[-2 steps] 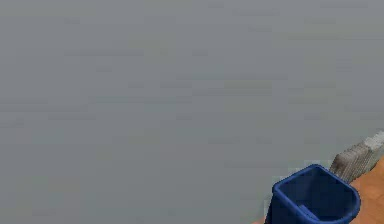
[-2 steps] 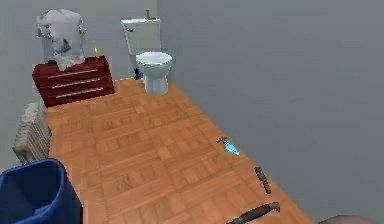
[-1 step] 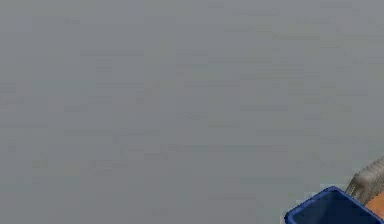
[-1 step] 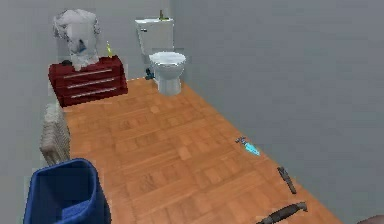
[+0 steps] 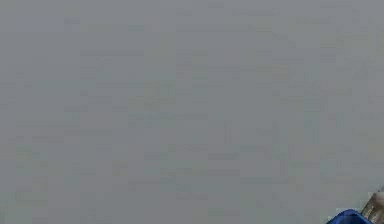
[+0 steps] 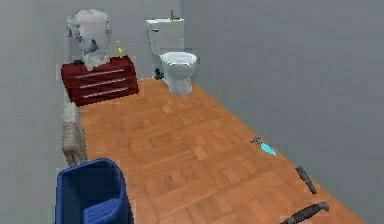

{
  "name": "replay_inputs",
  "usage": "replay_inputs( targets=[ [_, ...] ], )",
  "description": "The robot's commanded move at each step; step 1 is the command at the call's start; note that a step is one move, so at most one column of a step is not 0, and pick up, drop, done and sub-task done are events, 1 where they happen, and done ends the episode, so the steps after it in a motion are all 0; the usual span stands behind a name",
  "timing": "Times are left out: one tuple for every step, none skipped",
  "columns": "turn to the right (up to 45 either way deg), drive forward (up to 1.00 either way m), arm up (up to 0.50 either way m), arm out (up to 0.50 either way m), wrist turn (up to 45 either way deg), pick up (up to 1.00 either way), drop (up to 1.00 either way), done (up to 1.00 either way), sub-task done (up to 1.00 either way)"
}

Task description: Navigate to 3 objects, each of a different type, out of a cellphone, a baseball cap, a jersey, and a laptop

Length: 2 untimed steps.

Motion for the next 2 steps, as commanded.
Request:
replay_inputs(
  targets=[
    [15.0, 0.0, 0.0, 0.0, 0.0, 0.0, 0.0, 0.0, 0.0],
    [0.0, 0.2, 0.0, 0.0, 0.0, 0.0, 0.0, 0.0, 0.0]
  ],
)
